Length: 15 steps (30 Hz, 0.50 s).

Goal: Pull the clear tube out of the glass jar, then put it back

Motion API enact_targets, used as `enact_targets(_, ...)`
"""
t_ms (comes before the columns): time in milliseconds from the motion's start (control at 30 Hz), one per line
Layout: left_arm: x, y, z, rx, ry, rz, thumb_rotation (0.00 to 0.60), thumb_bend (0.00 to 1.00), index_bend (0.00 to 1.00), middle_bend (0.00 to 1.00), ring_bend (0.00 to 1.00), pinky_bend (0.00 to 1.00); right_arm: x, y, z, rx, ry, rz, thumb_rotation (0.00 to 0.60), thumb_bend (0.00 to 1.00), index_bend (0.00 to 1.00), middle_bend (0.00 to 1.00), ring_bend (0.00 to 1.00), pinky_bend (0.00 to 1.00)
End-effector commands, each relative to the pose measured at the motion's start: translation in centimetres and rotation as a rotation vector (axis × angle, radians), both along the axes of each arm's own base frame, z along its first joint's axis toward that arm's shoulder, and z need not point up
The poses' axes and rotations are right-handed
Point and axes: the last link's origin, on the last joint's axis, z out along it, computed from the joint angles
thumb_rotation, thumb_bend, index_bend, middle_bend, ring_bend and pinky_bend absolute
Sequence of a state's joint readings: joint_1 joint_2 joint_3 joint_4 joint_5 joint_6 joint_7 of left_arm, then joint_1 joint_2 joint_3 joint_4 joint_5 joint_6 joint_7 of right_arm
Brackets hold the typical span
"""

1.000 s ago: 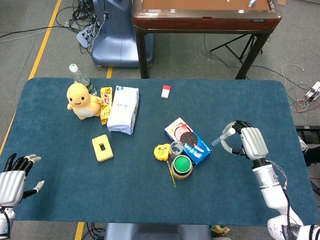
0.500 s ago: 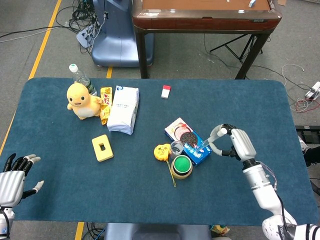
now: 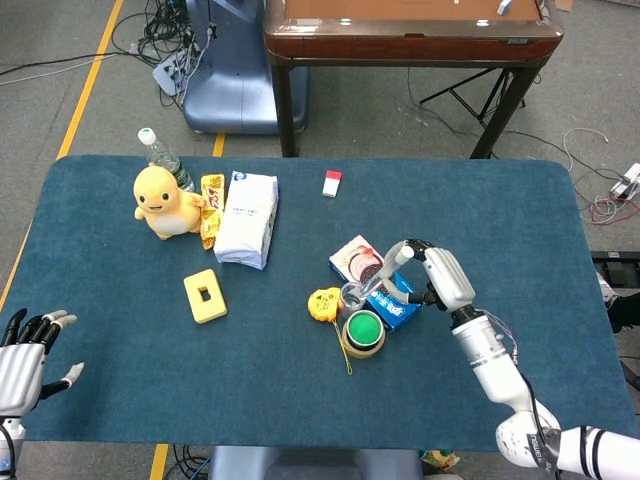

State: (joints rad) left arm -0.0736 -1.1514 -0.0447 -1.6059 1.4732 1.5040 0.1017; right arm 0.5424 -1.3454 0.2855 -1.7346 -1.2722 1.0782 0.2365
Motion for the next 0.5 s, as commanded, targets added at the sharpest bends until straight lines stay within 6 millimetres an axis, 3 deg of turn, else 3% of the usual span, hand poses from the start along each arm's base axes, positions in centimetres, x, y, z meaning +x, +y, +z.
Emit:
enact_targets(33, -0.1, 0.0, 0.1, 0.002, -0.001, 0.004, 0.600, 0.24, 0.25, 0.20, 0.16, 0.02, 0.3, -0.4, -0.5, 0.005, 0.004, 0.004, 0.600, 0.58, 0.62, 0.44, 0.30, 0.27)
enact_targets(500, -0.6, -0.3, 0.2, 0.006, -0.003, 0.014, 0.600, 0.24, 0.25, 0.20, 0.16, 0.02, 0.9, -1.6, -2.7, 0.041, 0.028, 0.006, 0.600, 0.58, 0.62, 0.44, 0.30, 0.27)
